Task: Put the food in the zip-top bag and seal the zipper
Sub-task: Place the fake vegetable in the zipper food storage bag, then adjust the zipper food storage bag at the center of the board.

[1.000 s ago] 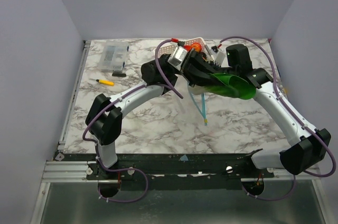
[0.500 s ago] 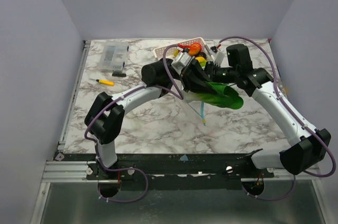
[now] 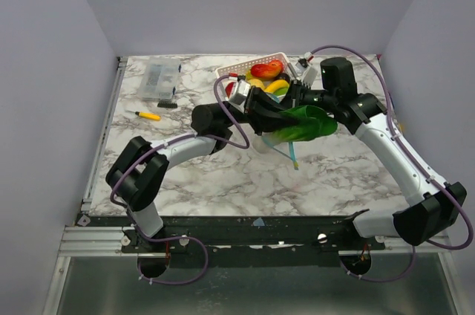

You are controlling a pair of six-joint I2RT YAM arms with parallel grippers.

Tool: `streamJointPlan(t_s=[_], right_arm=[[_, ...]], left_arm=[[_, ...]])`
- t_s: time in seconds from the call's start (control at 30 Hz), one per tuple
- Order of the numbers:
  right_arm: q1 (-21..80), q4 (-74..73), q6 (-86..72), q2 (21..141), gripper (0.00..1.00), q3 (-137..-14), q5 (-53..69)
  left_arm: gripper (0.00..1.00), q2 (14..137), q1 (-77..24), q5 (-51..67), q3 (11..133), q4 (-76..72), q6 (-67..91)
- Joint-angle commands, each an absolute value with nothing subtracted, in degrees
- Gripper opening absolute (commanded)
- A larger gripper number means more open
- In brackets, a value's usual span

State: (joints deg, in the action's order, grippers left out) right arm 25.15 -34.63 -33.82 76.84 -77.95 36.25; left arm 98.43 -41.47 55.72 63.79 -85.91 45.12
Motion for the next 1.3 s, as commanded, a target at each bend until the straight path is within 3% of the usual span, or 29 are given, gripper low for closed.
streamJointPlan(t_s=[0.0,0.33,0.4,0.53,0.67,0.7,1.1,1.27], right_arm=[[25.1,-32.6,-37.4,76.2,0.01,-79.6,33.4],[25.1,-25.0,-45.2,75.6,0.01,-76.6,31.9],[25.0,-24.8,-45.6,75.5,0.01,-76.6,30.9],[24.5,-24.7,-45.5,75.7,0.01,-76.6,29.1],[23.4,-24.5,-45.0,77.6,0.01,-76.8,30.5],[23.5,-24.6,-44.7,78.2,0.01,-76.8,30.6],[23.3,-25.9,-42.5,80.1,0.01,-76.6,30.6],[23.3,-25.9,-42.5,80.6,0.01,-76.8,31.2]], left_arm=[[0.0,94.1,-41.5,39.2,58.8,-90.0,35.9],[0.03,91.7,-43.3,20.5,52.2,-91.2,27.3],[0.2,91.7,-43.6,18.5,51.4,-91.2,26.6],[0.44,90.8,-43.6,16.4,49.2,-91.2,26.7],[0.82,87.2,-43.6,12.7,46.4,-87.9,27.1],[0.97,85.2,-43.6,12.3,45.8,-85.2,27.0],[0.98,65.0,-43.5,2.5,47.9,-29.2,22.2],[0.86,63.5,-43.5,-4.7,52.7,-11.0,23.0]])
